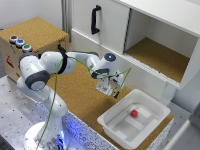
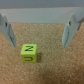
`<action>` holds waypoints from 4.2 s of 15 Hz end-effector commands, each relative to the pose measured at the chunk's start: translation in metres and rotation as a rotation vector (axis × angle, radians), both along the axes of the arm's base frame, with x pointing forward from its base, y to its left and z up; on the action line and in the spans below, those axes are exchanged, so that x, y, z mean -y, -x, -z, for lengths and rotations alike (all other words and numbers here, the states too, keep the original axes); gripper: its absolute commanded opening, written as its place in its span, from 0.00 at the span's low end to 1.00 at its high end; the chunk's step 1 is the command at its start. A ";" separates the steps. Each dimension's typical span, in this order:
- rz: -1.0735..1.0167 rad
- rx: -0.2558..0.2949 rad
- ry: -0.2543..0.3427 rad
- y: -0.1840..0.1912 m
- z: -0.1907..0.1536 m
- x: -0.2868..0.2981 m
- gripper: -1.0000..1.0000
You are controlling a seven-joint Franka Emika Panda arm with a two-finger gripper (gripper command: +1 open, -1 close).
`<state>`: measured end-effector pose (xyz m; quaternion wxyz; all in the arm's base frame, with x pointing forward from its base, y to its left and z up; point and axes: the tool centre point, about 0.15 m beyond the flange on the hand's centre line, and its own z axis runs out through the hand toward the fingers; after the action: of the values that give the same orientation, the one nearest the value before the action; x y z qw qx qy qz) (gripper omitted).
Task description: Slide the yellow block to the left
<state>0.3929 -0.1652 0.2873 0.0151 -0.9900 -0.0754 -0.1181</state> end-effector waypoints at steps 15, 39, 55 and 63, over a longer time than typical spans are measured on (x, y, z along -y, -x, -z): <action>-0.064 -0.175 0.002 -0.055 0.081 -0.010 0.00; -0.014 -0.287 -0.030 -0.037 0.072 -0.166 0.00; -0.029 -0.271 -0.044 -0.048 0.064 -0.216 0.00; 0.052 -0.147 -0.033 -0.026 0.071 -0.151 0.00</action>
<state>0.4416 0.0204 0.2206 0.0476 -0.9968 -0.0641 -0.0034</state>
